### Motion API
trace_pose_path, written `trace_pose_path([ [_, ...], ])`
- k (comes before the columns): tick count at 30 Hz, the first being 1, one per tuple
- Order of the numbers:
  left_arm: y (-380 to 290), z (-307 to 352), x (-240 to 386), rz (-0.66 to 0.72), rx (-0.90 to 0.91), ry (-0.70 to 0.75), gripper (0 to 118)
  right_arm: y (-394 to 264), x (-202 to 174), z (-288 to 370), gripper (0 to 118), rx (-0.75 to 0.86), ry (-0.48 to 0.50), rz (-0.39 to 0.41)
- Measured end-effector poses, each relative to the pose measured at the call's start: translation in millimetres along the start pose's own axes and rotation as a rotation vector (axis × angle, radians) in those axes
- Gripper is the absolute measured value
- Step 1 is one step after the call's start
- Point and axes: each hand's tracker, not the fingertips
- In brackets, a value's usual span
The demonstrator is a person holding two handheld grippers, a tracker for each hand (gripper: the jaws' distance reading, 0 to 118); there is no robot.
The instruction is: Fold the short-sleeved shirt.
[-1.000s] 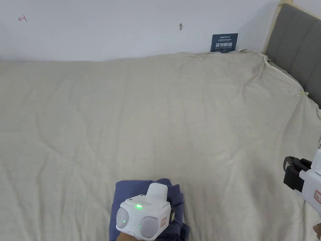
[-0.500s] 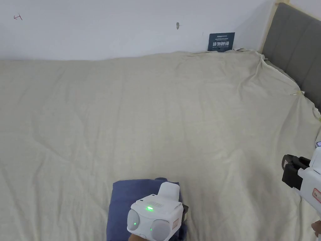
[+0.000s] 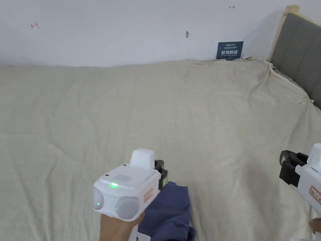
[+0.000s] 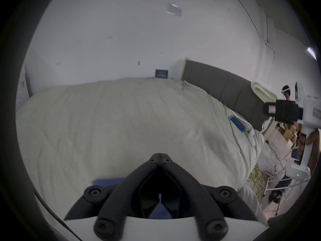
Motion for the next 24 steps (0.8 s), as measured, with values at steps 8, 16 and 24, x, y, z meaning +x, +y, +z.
trace_pose_path([
  [8, 21, 43, -64, 0.013, 0.137, 0.18, 0, 10, -28, -2, 0, 0.067, 0.035, 0.02],
  [16, 21, 76, -100, 0.025, 0.193, 0.287, 0, 12, -70, -6, 0, 0.135, 0.075, 0.056],
  [24, 7, 86, -127, 0.068, 0.202, 0.327, 0, 0, -110, -15, 0, 0.186, 0.097, 0.071],
])
